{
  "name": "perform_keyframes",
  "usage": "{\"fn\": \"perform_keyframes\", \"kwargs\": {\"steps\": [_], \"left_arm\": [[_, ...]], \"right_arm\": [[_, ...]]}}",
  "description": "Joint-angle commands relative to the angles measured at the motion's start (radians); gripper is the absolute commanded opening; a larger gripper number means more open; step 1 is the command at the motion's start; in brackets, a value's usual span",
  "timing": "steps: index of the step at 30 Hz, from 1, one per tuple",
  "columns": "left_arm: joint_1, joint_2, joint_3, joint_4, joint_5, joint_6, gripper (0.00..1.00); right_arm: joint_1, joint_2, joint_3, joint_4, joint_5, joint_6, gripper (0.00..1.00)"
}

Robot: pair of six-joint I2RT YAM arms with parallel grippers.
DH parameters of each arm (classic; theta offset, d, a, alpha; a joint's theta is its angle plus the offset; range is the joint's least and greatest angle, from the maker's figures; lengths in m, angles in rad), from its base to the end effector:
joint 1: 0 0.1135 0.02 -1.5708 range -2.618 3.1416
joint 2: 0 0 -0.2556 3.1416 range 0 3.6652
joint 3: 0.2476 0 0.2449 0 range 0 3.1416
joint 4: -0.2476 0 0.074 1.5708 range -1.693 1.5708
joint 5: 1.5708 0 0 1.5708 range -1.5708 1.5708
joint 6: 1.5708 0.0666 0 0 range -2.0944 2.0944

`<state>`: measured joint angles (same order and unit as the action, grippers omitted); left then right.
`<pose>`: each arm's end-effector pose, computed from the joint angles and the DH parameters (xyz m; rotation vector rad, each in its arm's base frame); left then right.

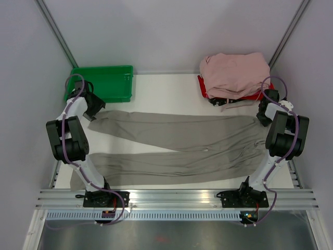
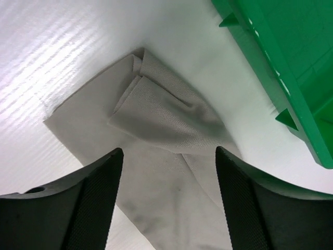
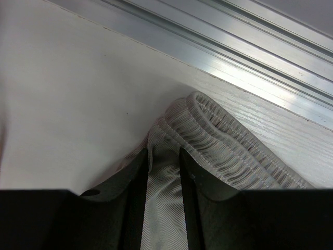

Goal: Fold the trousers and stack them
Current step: Flatten the trousers out

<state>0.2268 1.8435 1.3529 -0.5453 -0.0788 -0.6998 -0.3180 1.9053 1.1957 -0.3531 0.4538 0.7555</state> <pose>0.3867 0.0946 0.1799 -1.1884 2.3159 -0.0674 0.3597 -0.1491 0.1288 1.4188 2.0889 -0.4261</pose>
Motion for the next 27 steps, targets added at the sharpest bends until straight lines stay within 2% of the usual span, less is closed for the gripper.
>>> {"fn": "perform_keyframes", "kwargs": {"steps": [1, 6, 15, 23, 27], "left_arm": [[-0.001, -0.099, 0.011, -0.011, -0.085, -0.043, 0.79], [-0.003, -0.102, -0.003, -0.031, -0.062, -0.062, 0.81], [-0.004, -0.116, -0.17, 0.097, 0.054, -0.303, 0.76], [0.002, -0.078, -0.175, 0.203, -0.006, -0.314, 0.72], [0.0, -0.027, -0.136, 0.228, -0.007, -0.306, 0.66]], "right_arm": [[0.005, -0.034, 0.028, -0.009, 0.023, 0.007, 0.37], [0.007, -0.028, 0.033, -0.001, 0.019, 0.005, 0.37], [0.007, -0.02, 0.038, -0.001, 0.017, 0.001, 0.37], [0.008, -0.012, 0.028, 0.009, 0.01, 0.013, 0.37], [0.008, -0.022, 0.028, 0.0, 0.02, 0.002, 0.37]]}}
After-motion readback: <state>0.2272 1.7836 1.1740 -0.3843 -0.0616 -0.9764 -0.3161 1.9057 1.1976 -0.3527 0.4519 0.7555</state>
